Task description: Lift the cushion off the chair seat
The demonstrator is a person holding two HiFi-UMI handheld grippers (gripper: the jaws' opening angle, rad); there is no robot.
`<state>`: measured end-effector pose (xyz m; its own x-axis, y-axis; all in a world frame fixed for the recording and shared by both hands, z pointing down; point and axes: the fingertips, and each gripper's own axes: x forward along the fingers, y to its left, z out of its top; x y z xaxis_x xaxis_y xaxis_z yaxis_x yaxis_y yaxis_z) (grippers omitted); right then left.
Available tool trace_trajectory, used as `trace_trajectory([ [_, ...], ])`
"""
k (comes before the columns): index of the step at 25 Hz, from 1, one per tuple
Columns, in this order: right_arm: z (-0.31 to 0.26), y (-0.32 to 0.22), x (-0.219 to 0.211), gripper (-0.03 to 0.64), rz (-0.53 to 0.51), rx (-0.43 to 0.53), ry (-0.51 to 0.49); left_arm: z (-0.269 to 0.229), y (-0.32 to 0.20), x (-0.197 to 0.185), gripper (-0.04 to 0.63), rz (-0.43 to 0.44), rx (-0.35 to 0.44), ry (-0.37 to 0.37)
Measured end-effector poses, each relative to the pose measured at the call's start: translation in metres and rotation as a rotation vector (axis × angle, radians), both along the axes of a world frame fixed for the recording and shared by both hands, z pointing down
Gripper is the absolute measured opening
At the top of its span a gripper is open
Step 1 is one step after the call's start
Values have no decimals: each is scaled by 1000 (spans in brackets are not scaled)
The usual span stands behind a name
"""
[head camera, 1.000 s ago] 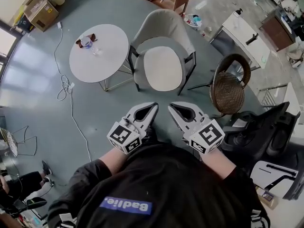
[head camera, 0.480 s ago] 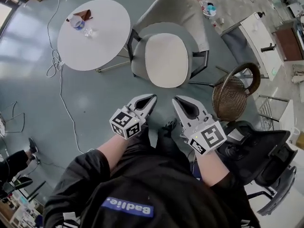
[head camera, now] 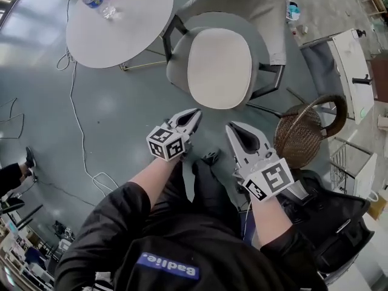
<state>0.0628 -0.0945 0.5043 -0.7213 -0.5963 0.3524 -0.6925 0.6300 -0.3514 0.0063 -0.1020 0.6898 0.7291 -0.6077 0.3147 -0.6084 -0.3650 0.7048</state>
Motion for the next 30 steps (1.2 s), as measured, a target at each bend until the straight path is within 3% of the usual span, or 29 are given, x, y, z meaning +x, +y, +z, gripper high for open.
trace_trajectory([
  [14,79,18,24,29,-34,-71,2,109,-12,6,6,-130,-88,24],
  [16,89,22,25,29,-41,-89,6,121,-12,5,94,-141,-106,39],
  [23,110,25,19,29,-72,-113,9,163,-12,-2,104,-186,-170,34],
  [30,131,30,22,29,-80,-139,23,197,-9,-5,129,-274,-260,134],
])
